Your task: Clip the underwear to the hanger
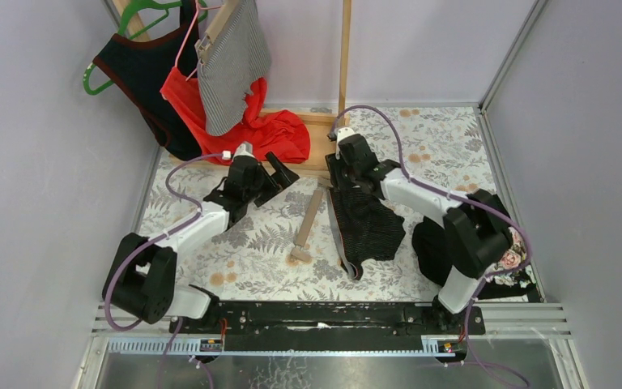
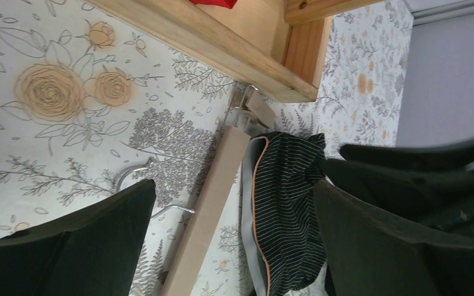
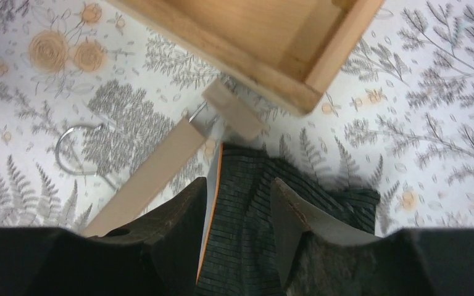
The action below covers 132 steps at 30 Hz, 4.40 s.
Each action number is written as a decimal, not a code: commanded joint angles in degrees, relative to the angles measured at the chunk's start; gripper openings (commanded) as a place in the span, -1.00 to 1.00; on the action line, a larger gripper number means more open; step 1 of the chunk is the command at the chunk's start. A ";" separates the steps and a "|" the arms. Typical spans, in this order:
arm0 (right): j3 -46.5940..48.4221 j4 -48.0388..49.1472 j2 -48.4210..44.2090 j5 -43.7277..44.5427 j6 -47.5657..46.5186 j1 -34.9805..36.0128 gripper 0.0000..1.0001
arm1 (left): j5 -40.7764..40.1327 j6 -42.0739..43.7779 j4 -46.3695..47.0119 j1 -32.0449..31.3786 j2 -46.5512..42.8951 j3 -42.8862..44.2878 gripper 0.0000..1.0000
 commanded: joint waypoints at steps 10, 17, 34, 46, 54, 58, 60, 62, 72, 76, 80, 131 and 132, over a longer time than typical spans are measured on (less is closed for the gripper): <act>5.64 9.50 12.77 -6.28 1.02 -2.72 -0.08 | 4.55 -6.91 20.21 0.69 10.19 -1.12 0.93; 3.66 13.96 13.59 -8.55 4.55 -2.30 -0.11 | 8.62 -10.09 29.04 0.88 17.78 -0.85 0.92; -12.08 29.47 6.14 -16.04 26.50 -1.03 0.12 | 12.02 -11.68 32.16 1.37 21.82 0.00 0.90; -14.42 36.95 8.37 -17.64 34.40 0.40 0.14 | 14.17 -12.59 34.73 1.32 23.79 -1.96 0.90; -16.80 39.74 9.34 -15.80 36.94 0.40 0.14 | 15.44 -12.78 35.35 0.84 25.48 -2.29 0.89; -17.36 38.04 8.94 -15.21 37.73 0.40 0.14 | 15.57 -12.65 34.62 0.47 25.62 -2.31 0.89; -17.45 37.11 9.10 -15.19 38.27 0.39 0.14 | 15.61 -12.60 34.38 0.08 25.69 -2.39 0.89; -18.13 37.72 9.48 -15.29 38.60 0.40 0.14 | 15.59 -12.60 34.18 -0.37 25.83 -2.38 0.89; -20.53 46.67 13.73 -17.64 43.24 0.16 0.15 | 15.48 -12.62 33.60 -1.83 26.18 -2.69 0.89; -21.48 50.69 15.71 -18.83 45.00 -0.18 0.15 | 15.59 -12.61 33.75 -1.89 26.06 -3.28 0.89; -22.50 56.84 17.88 -20.72 47.79 -0.71 0.15 | 17.01 -12.69 34.81 -1.89 25.85 -3.77 0.89; -26.80 92.67 28.82 -31.57 55.62 -2.67 -0.75 | 20.86 -23.56 54.98 5.55 21.34 -15.33 1.00; -26.37 92.85 29.08 -32.56 55.68 -2.67 -0.75 | 21.57 -24.11 55.74 6.25 21.63 -15.26 1.00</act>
